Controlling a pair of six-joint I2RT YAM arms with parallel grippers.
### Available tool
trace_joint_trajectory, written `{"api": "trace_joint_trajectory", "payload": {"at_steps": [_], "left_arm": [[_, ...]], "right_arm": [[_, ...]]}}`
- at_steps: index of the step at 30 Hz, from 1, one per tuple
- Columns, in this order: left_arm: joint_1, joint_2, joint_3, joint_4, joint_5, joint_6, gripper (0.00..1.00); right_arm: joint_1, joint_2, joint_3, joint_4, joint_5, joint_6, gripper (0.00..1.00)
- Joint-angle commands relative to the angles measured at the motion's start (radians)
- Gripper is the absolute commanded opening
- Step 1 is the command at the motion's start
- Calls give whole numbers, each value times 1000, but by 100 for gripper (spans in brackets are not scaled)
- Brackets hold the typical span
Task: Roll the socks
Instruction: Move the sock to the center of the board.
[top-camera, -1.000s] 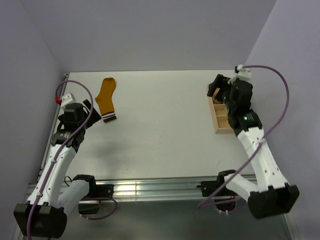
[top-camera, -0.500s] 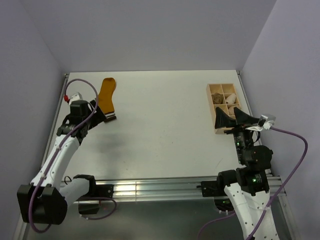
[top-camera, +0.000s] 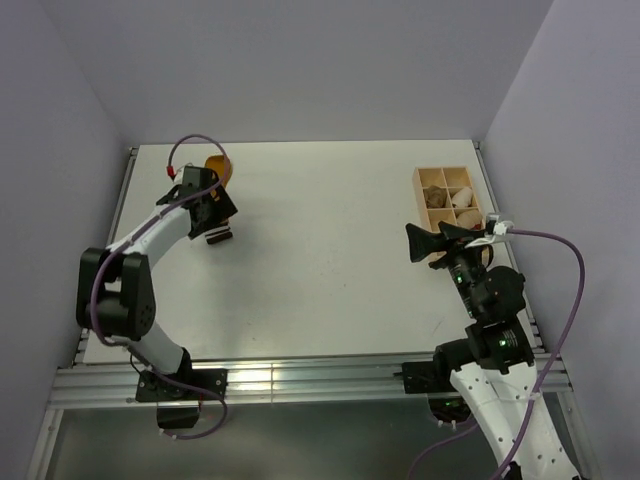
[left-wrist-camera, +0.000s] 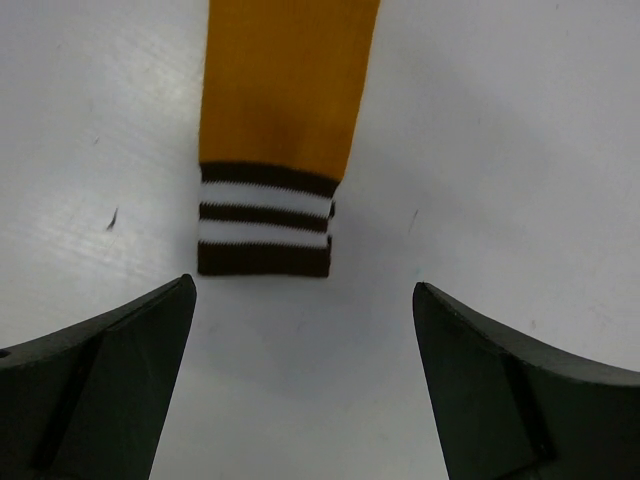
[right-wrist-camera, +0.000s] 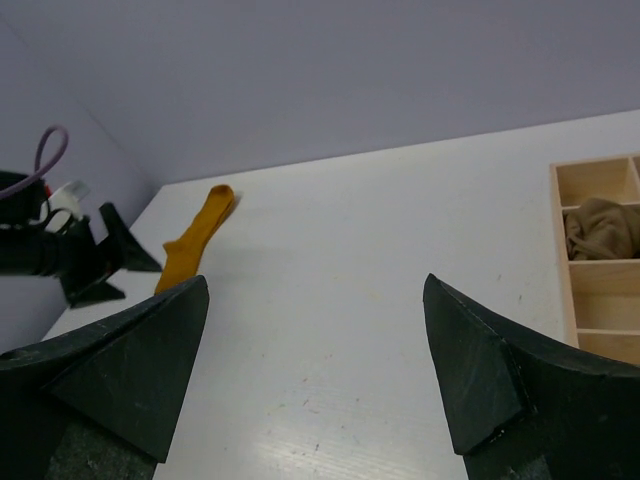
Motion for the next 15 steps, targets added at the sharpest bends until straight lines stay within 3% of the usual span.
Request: {"api": "trace_joint_trajectory", "payload": {"at_steps": [1, 6, 15], "left_arm": [[-2, 133, 130, 69, -51, -28, 95], [-2, 310, 245, 68, -69, -12, 96], [-5, 440, 299, 111, -57, 4, 96]], "right_arm": [[25, 31, 13, 2, -38, -18, 94], [52, 59, 21, -23, -38, -40, 92], [75, 45, 17, -23, 1, -44, 92]]}}
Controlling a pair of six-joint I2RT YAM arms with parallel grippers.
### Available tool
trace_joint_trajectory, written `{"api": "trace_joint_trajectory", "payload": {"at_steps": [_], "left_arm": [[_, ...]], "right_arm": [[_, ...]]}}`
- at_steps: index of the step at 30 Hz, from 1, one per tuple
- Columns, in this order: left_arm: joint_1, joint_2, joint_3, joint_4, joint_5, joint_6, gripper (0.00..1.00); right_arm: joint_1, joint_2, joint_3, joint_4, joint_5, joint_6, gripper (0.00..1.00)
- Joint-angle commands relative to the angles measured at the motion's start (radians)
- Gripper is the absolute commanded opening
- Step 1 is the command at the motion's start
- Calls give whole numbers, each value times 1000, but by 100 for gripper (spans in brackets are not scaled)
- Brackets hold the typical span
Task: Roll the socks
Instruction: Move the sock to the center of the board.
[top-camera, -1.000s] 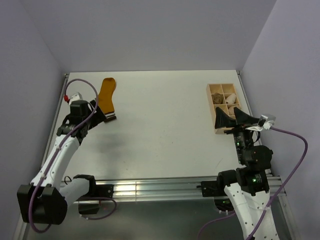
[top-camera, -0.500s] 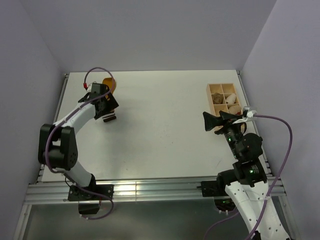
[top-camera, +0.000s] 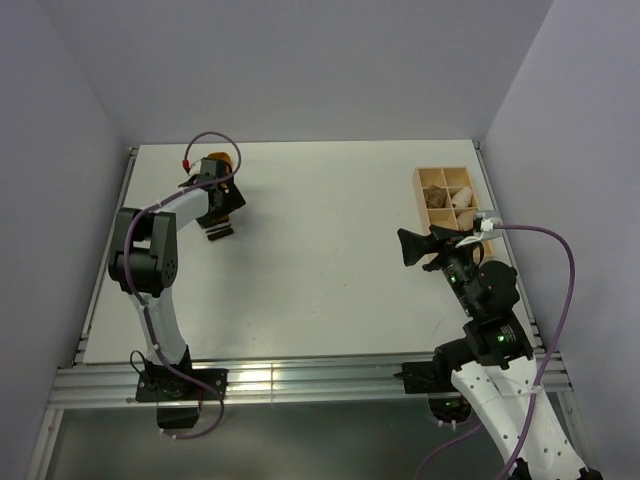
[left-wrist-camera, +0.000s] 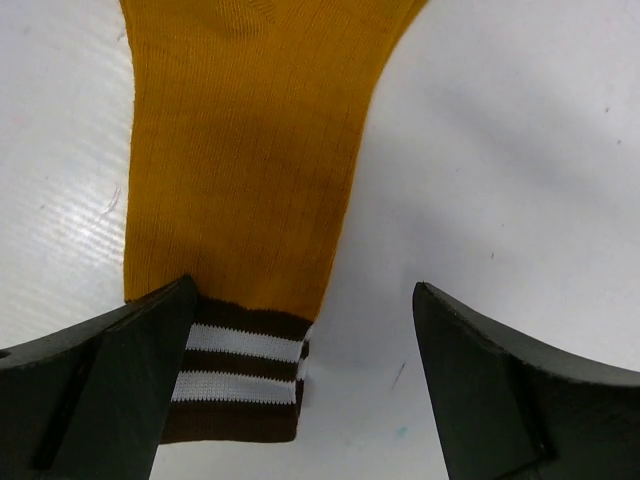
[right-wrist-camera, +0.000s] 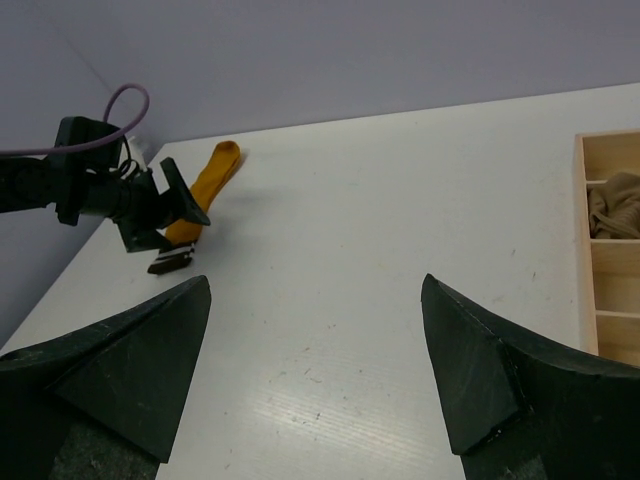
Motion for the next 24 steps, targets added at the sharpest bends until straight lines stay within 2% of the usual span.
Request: {"api": "trace_joint_trajectory", "payload": {"at_steps": [1, 10, 20, 24], "left_arm": [[-8, 44, 33, 35, -6, 8, 95], [-78, 73, -8, 49, 17, -14, 95], [-296, 32, -108, 49, 28, -66, 96], [-385, -25, -194, 58, 20, -86, 96]], "right_arm": [[12, 4, 18, 14, 11, -21, 92], [12, 26, 21, 12, 6, -18, 92], [13, 38, 21, 14, -4, -18, 92], [13, 47, 21, 14, -7, -16, 92]]}}
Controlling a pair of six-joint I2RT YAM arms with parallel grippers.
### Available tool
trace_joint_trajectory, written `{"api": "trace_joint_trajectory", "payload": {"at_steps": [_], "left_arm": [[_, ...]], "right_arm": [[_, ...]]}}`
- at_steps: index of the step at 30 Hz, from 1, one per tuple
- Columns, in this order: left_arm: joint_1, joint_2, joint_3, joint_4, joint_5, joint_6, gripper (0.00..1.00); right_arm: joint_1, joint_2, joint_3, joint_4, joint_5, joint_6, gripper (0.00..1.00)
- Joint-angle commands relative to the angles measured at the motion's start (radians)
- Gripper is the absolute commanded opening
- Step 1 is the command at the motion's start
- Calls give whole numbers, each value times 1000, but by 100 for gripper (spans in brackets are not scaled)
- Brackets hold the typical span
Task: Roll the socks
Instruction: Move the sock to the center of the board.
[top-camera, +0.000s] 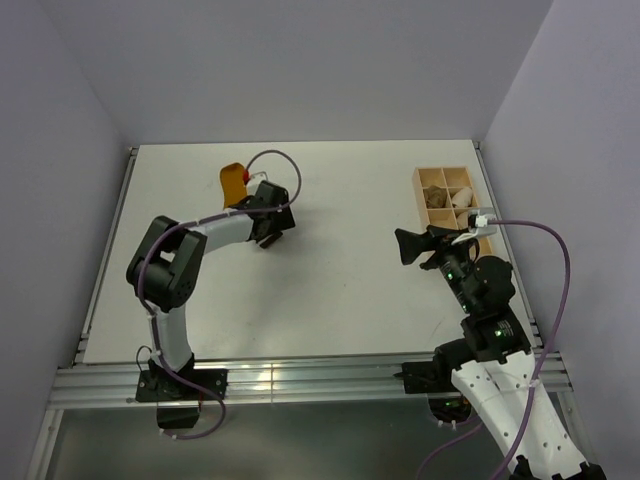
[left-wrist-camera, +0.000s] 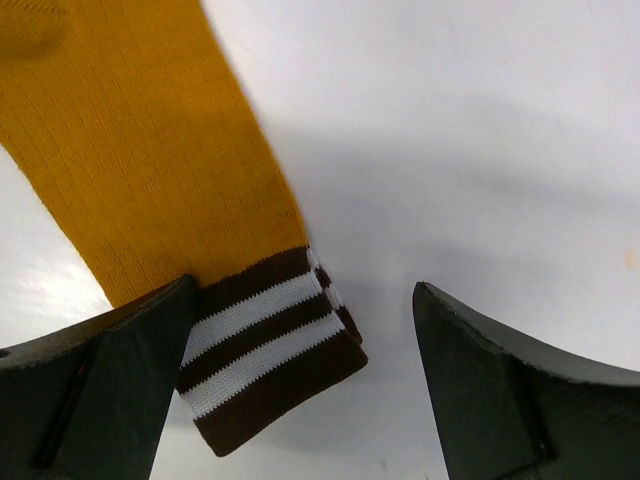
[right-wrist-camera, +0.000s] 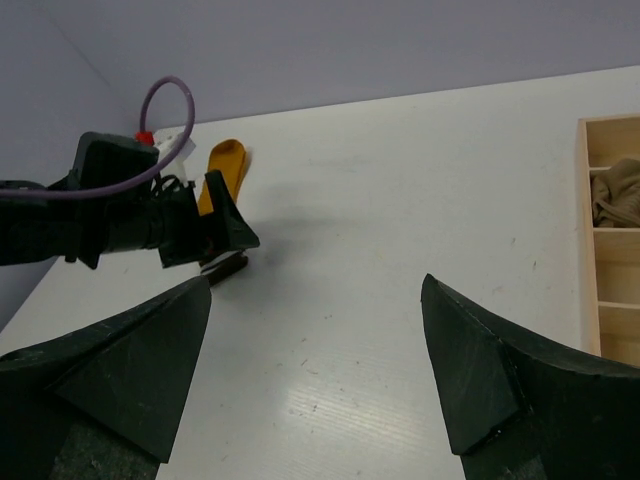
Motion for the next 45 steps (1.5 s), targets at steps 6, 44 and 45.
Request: {"api": "trace_joint_trajectory", "payload": {"at_steps": [6, 44, 45], "left_arm": [[-205, -110, -206, -99, 80, -126, 96], [-44, -212, -21, 33, 145, 61, 98], [-42, -184, 0, 30, 146, 61, 98]], "right_arm": [[7, 31, 17, 24, -24, -10, 91], [196, 355, 53, 45, -115, -86, 88], [196, 352, 50, 47, -115, -86, 88]]}}
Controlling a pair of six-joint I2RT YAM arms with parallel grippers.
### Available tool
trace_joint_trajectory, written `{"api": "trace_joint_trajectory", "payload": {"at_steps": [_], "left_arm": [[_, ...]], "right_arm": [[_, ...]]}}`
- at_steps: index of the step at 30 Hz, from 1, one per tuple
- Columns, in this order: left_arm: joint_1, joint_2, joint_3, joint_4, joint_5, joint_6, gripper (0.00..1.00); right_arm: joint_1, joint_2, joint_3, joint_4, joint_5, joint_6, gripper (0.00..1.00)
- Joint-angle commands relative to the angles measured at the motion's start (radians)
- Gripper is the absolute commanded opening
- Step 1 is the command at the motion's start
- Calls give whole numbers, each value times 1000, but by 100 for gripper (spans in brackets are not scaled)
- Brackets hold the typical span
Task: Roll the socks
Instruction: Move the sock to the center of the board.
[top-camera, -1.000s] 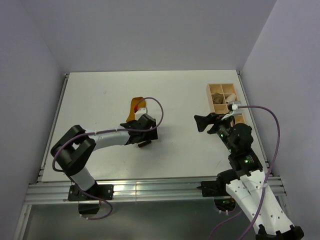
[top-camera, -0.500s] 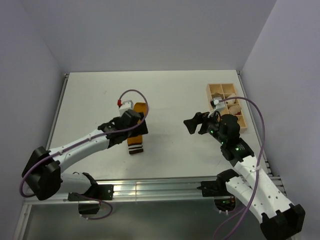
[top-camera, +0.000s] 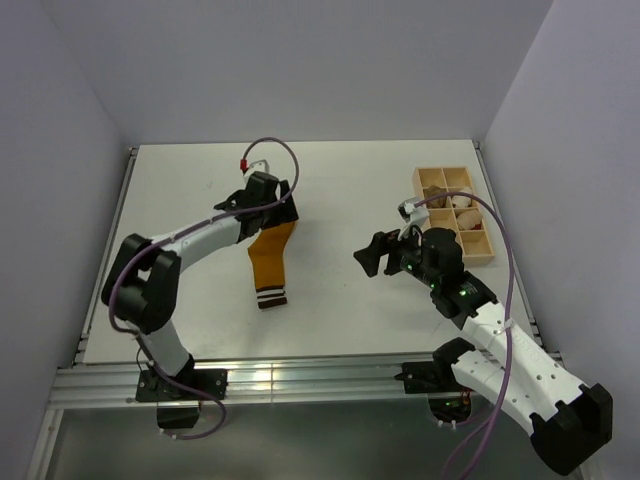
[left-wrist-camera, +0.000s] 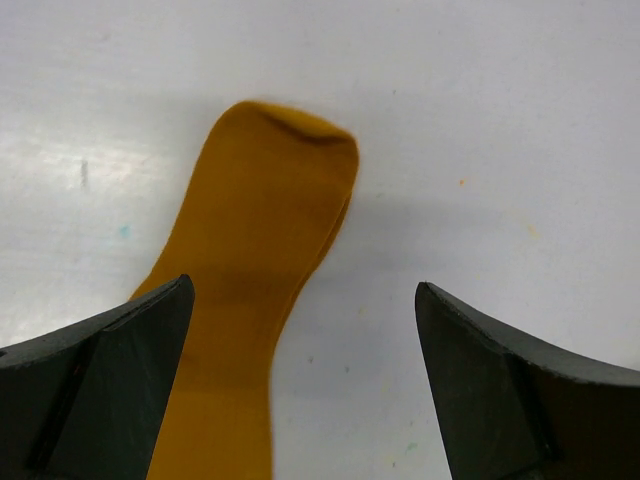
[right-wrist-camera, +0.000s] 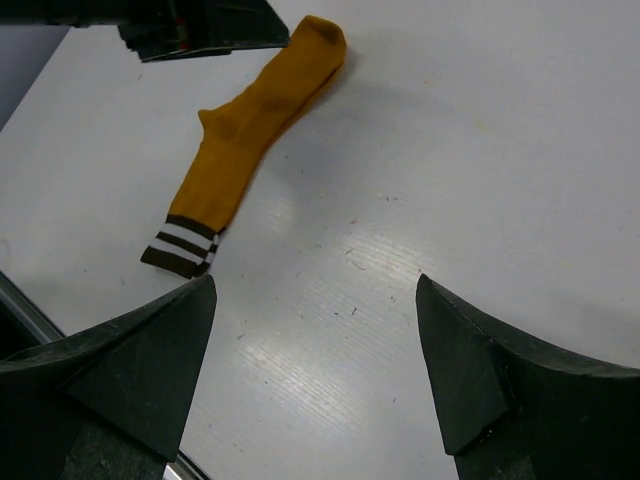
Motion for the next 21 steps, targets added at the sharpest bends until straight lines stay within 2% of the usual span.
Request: {"api": "trace_joint_trajectory", "payload": {"at_steps": [1, 7, 17, 21], "left_arm": [[7, 94, 125, 43, 46, 43, 98], [15, 257, 247, 6, 60, 38, 98], [2, 322, 196, 79, 163, -94, 96], [-11, 374, 226, 85, 171, -121, 96]], "right_arm": [[6, -11, 44, 16, 24, -15, 88], [9, -17, 42, 10, 17, -12, 87], [9, -22, 32, 8, 31, -11, 87], [9, -20, 25, 15, 33, -11, 87]]}}
